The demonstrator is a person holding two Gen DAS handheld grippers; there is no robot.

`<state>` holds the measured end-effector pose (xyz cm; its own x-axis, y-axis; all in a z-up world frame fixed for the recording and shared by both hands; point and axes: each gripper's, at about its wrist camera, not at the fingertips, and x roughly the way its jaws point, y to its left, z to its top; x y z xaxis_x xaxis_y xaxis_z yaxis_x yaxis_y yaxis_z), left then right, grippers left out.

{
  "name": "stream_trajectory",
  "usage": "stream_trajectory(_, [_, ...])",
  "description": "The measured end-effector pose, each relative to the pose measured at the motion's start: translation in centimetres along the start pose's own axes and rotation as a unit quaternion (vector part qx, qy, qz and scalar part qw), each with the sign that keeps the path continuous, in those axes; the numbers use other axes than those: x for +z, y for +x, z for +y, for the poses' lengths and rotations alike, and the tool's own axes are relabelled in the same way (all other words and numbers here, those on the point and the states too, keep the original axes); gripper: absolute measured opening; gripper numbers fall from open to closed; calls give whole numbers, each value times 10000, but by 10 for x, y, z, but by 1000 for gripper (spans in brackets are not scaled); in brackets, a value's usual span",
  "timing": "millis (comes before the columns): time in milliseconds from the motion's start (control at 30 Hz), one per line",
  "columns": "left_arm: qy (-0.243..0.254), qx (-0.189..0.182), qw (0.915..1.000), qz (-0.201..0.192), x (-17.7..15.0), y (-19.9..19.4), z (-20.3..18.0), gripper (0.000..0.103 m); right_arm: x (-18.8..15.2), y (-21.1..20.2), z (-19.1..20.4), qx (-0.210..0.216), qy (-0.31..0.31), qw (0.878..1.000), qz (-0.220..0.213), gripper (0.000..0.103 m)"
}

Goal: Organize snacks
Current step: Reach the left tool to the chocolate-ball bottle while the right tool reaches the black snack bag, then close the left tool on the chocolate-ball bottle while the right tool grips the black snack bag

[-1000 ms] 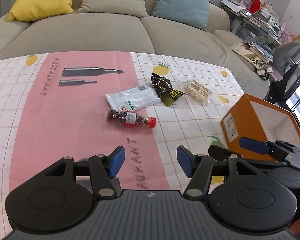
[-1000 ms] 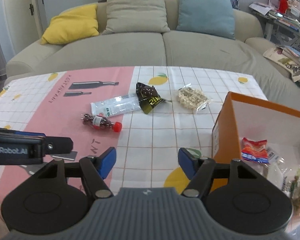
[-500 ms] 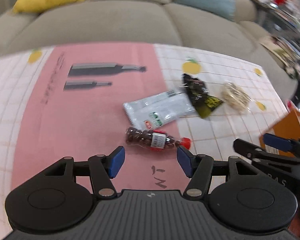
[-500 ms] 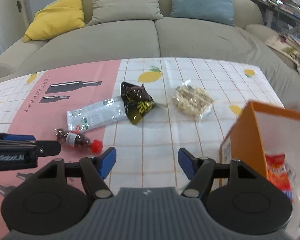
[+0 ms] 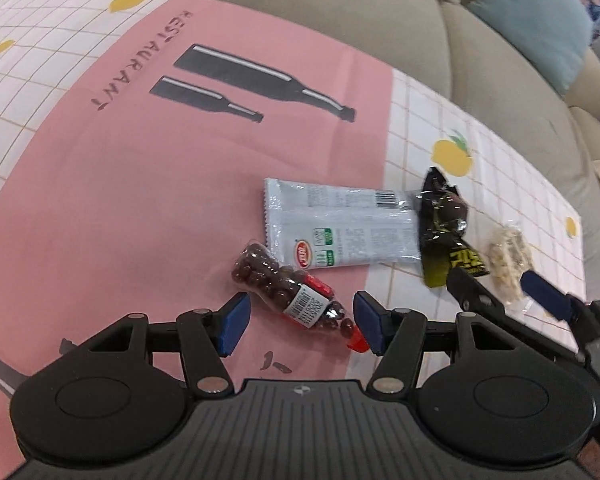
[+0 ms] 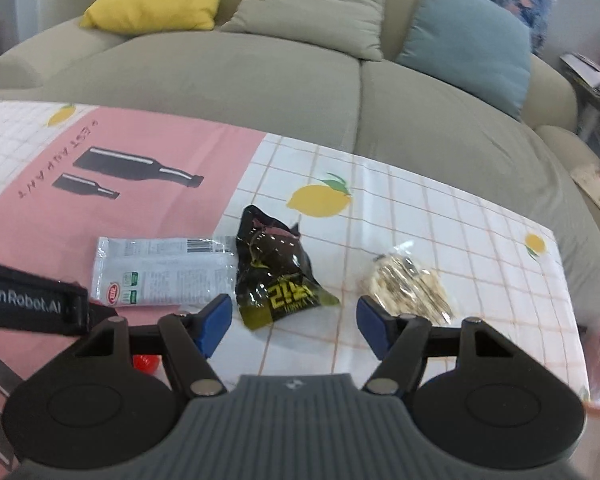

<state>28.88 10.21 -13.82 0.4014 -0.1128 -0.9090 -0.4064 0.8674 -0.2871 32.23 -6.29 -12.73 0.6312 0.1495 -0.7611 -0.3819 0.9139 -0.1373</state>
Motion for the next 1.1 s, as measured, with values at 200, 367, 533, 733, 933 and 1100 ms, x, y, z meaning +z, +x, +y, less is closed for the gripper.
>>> stream_trajectory(200, [13,99,9999,56,-2,10,-3,59,10,35,1,-78,-217,9993,303,76])
stream_trajectory(367, [154,25,9999,23,-4,12,-6,49,12,50,1,-99,-125,9992,367,60])
stream_trajectory(533, [289,-8,9996,26,-6,9,-3,46,8,53,2,-28,-4,9993,371,40])
stream_trajectory(733, [717,-4,9974,-54,-22,1,5,43,-6,35,5,-82,298,9991,298,8])
stream_trajectory(933, [1227,-41,9924,38,-44,-12,17,40,-42,-6,19,86,804,9965,225,5])
stream_trajectory(1100, [1675,-186,9854,259,-64,-24,33,38,-84,-51,42,221,698,9971,196,5])
